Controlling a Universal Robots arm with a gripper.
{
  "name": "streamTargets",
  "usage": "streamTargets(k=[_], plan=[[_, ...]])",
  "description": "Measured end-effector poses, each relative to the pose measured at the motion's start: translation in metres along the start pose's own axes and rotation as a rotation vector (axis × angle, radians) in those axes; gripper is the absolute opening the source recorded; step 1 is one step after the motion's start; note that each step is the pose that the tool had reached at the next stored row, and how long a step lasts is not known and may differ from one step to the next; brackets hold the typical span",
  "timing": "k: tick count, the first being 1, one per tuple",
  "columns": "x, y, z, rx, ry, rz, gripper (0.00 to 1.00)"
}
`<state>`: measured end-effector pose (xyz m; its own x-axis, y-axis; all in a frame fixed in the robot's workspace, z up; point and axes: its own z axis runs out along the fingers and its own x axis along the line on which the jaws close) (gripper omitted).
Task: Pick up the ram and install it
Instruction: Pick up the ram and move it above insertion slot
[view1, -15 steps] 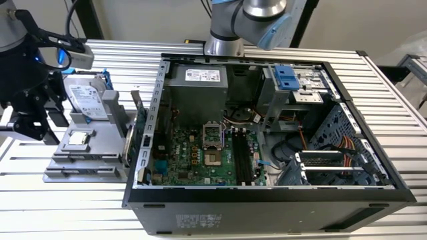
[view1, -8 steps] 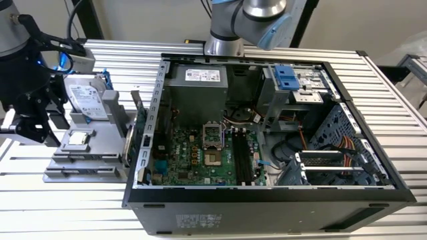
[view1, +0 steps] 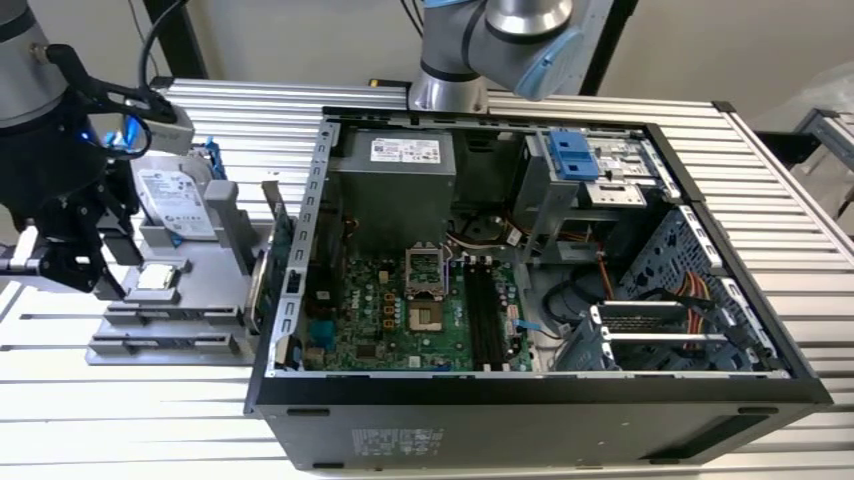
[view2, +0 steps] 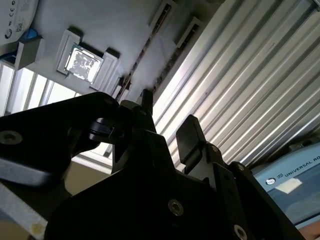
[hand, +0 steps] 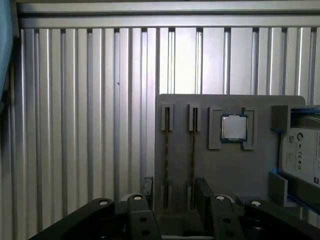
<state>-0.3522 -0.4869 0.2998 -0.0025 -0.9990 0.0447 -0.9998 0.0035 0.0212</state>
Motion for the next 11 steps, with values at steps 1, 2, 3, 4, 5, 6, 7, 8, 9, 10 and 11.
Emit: streamTargets(k=[1, 2, 3, 4, 5, 6, 7, 8, 9, 10, 11], plan=[[0.0, 0.0, 0.0011, 0.0001, 0.0002, 0.0, 1.0], [-0.0001, 0.0, 0.0021, 0.0, 0.0004, 0.0, 1.0], [-0.0001, 0.0, 0.0031, 0.0, 0.0004, 0.0, 1.0], [-0.0001, 0.0, 0.0042, 0.0, 0.0005, 0.0, 1.0], [-0.0001, -0.0001, 0.0052, 0.0001, 0.0004, 0.0, 1.0], [-0.0002, -0.0001, 0.0062, 0.0, 0.0005, 0.0, 1.0], [-0.0002, -0.0003, 0.0072, 0.0001, 0.0005, 0.0, 1.0], [-0.0003, -0.0005, 0.0083, 0.0001, 0.0005, 0.0, 1.0], [-0.0003, -0.0008, 0.0092, 0.0001, 0.0005, 0.0, 1.0], [-0.0003, -0.0011, 0.0101, 0.0001, 0.0005, 0.0, 1.0], [-0.0004, -0.0015, 0.0112, 0.0001, 0.0006, 0.0, 1.0]])
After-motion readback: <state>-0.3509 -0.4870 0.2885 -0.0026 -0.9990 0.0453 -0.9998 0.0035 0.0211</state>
